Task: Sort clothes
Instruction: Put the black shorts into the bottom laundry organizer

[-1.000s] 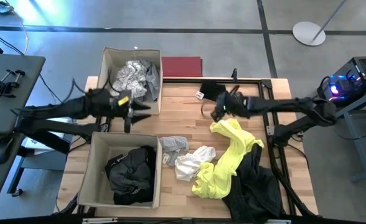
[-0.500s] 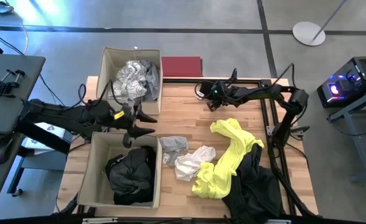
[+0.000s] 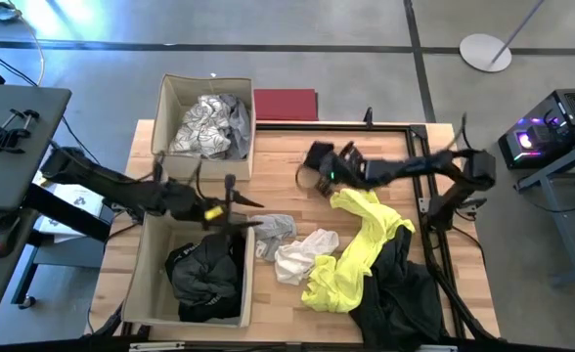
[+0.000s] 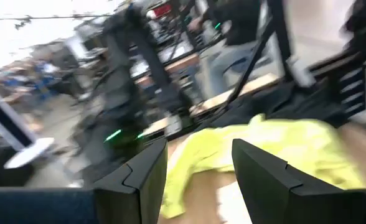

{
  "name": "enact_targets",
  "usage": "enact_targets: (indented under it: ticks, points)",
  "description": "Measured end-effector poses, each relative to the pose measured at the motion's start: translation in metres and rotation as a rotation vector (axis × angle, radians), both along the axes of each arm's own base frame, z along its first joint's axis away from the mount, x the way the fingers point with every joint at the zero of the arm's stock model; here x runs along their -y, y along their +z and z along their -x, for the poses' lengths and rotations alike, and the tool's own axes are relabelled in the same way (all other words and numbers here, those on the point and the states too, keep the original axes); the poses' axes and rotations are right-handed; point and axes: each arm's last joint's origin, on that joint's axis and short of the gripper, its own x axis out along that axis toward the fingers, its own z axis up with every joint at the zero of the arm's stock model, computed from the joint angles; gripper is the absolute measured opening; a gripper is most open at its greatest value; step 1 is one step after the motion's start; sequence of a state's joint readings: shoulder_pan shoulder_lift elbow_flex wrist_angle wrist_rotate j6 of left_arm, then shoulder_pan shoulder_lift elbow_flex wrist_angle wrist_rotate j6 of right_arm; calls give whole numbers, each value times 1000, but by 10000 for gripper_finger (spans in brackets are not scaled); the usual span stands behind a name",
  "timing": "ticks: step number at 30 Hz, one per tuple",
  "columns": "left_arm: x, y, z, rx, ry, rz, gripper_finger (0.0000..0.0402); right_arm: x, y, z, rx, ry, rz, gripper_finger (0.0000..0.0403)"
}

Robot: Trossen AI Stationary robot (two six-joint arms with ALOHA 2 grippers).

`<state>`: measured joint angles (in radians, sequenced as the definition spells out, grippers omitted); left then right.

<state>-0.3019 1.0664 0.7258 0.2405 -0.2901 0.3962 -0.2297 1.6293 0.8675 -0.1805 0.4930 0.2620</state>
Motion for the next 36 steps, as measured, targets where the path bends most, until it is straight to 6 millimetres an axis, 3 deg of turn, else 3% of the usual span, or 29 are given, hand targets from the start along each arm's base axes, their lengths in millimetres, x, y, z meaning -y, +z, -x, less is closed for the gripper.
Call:
enact_targets:
  ticks: [4, 8, 17, 23, 28, 32, 36]
  points:
    - [7, -16, -20, -13, 53, -92, 170, -60, 32, -4, 150, 54, 126, 8]
    - [13, -32, -40, -1, 49, -132, 170, -104, 56, 2, 283, 129, 175, 4]
    - [6, -61, -75, 92, 112, -55, 213, -164, 88, 7, 529, 350, 175, 3]
    - [-8, -77, -88, 82, 133, 161, 262, -185, 104, 7, 657, 499, 181, 3]
    - [-12, -81, -94, 64, 67, 232, 274, -190, 112, 6, 735, 611, 168, 3]
    - [-10, -81, -94, 44, -62, 276, 265, -190, 113, 5, 744, 640, 163, 3]
    - [-8, -80, -93, 38, -87, 329, 215, -190, 113, 5, 745, 639, 159, 13]
